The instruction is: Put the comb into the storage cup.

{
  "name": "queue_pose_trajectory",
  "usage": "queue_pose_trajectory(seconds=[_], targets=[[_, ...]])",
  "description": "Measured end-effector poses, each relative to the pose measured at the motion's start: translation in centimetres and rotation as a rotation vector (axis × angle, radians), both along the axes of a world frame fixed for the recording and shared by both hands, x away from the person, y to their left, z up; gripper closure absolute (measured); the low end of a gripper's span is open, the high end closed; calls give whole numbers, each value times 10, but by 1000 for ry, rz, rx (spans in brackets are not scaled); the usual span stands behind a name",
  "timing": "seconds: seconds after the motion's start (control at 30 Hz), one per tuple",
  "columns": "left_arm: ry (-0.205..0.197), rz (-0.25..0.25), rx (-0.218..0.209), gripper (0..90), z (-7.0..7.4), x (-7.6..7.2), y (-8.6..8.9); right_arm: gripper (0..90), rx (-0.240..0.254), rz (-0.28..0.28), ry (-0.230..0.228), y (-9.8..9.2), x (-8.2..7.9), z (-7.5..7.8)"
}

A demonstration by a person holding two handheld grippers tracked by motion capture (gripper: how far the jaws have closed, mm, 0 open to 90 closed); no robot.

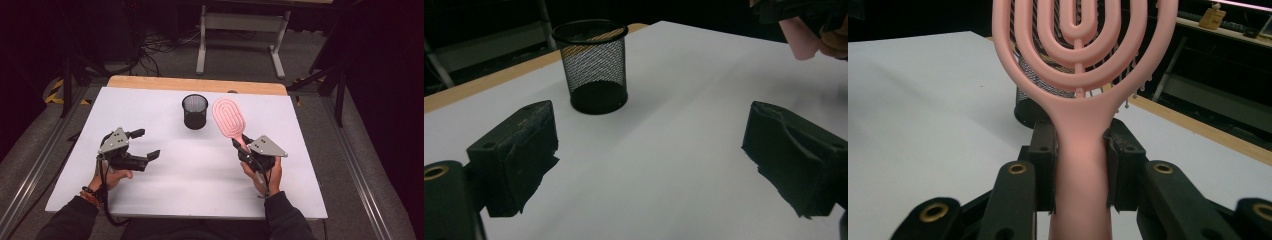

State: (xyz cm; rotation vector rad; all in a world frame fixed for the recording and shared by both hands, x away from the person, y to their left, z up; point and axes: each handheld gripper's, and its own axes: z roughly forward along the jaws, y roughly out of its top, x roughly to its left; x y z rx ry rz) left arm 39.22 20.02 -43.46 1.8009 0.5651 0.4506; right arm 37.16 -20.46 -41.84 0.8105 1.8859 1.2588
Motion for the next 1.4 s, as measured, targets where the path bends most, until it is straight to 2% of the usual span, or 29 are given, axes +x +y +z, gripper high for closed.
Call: queue_pose_trajectory(seconds=[0.13, 0.27, 0.37, 0.43, 0.5, 0.57, 0.63, 0.73, 0.77, 0.9, 0.97, 1.1, 1.13, 1.17, 1.4], targets=[[-13, -17, -3, 70, 4, 1, -10, 697, -4, 11, -4, 6, -1, -2], [-19, -62, -16, 87, 9, 2, -24, 697, -6, 26, -12, 15, -3, -7], [1, -110, -56, 95, 13, 5, -37, 698, -14, 41, -25, 25, -5, -11], [3, -119, -61, 96, 15, 5, -41, 697, -15, 49, -27, 28, -5, -11], [9, -148, -76, 97, 17, 7, -49, 697, -26, 59, -34, 34, -7, -14], [15, -172, -71, 101, 20, 8, -60, 697, -27, 74, -31, 39, -8, -16], [23, -185, -83, 101, 20, 9, -68, 697, -33, 84, -33, 44, -9, -19], [32, -201, -77, 100, 21, 10, -81, 698, -41, 100, -41, 50, -11, -21], [24, -203, -71, 101, 21, 10, -86, 697, -43, 104, -45, 52, -12, -21], [44, -230, -81, 106, 21, 11, -104, 697, -50, 117, -57, 58, -15, -23], [58, -246, -100, 120, 19, 12, -110, 697, -47, 123, -61, 60, -16, -25], [48, -241, -108, 158, 18, 12, -114, 697, -49, 132, -65, 62, -17, -26], [53, -239, -124, 178, 18, 13, -114, 697, -40, 132, -64, 63, -16, -27], [65, -242, -162, 194, 18, 15, -114, 697, -36, 131, -63, 63, -16, -28], [104, -248, -257, 327, 19, 19, -115, 698, -42, 119, -73, 63, -15, -29]])
